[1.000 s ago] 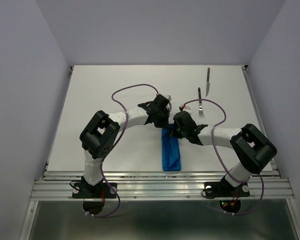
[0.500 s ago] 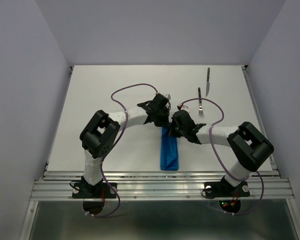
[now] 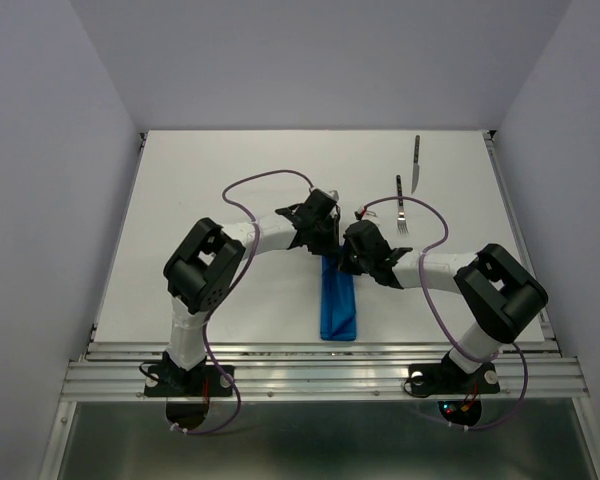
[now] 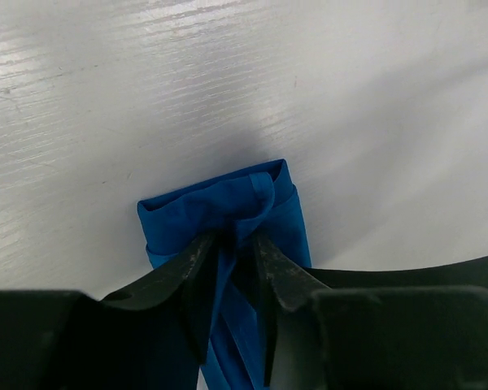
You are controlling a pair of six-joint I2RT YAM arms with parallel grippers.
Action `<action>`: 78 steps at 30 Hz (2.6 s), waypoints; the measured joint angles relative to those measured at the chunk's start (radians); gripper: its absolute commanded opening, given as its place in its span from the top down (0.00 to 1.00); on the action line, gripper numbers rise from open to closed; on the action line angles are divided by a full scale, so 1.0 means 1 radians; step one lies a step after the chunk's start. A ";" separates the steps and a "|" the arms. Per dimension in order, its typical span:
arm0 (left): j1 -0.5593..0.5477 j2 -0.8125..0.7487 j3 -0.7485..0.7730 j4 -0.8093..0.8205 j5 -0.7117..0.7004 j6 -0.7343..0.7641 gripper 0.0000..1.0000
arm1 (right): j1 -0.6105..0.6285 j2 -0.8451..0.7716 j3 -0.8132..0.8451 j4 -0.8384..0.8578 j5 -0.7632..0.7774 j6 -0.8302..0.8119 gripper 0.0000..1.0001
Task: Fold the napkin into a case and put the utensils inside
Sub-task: Grasp the top corner of the smaller rectangle folded napkin from the folded napkin.
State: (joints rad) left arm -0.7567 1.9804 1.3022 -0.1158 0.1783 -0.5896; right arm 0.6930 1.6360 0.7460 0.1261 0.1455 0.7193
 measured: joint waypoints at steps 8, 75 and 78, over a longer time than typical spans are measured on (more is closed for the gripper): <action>0.000 -0.047 0.000 -0.045 -0.042 0.014 0.49 | 0.000 0.000 -0.002 0.005 0.000 0.004 0.99; 0.044 -0.024 -0.051 0.021 0.112 0.005 1.00 | 0.000 0.000 -0.002 0.002 0.001 0.003 0.99; 0.039 -0.077 -0.051 -0.023 0.097 0.006 1.00 | 0.000 0.000 -0.002 0.002 0.001 0.003 0.99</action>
State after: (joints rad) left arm -0.7181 1.9038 1.2510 -0.1383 0.2749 -0.5838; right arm 0.6930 1.6360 0.7444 0.1284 0.1467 0.7223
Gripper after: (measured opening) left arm 0.018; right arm 0.015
